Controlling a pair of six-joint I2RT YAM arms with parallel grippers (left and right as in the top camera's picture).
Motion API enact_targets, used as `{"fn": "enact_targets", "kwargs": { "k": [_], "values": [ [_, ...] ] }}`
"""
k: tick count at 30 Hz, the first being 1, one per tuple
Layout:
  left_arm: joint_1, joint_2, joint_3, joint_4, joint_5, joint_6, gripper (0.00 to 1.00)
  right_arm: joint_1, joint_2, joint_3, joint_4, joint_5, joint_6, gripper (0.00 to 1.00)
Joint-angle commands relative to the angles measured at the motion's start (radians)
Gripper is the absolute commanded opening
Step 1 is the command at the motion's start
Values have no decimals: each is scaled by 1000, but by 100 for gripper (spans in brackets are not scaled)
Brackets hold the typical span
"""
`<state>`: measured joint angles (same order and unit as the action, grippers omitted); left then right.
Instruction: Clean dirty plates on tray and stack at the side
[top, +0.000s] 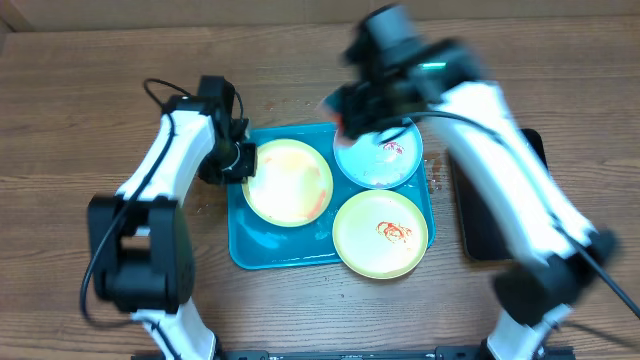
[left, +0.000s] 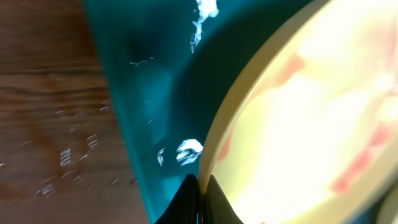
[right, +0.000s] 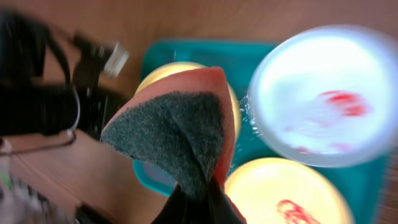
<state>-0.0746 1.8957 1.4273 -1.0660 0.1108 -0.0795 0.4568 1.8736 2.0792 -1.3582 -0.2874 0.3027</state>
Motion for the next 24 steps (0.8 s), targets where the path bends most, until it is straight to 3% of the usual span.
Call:
{"fn": "enact_targets", "kwargs": {
  "k": [1,6,9,17,24],
  "values": [
    [-5,-111,4,-26,-53,-12,4,-99,-121,10,-24,18,6,4],
    [-6,-181,4,-54,-103,-23,4,-253,-240,10,-63,39,-1,4],
    [-24,-229,4,-61,-205,-72,4,-337,-277,10,-96,61,-18,4],
    [-184,-336,4,-118,-675,-293,4,-454,-278,10,-170,158,-19,4],
    [-448,-338,4,-179,-1112,-452,4,-508,-278,10,-172,227,-19,4]
  ]
}}
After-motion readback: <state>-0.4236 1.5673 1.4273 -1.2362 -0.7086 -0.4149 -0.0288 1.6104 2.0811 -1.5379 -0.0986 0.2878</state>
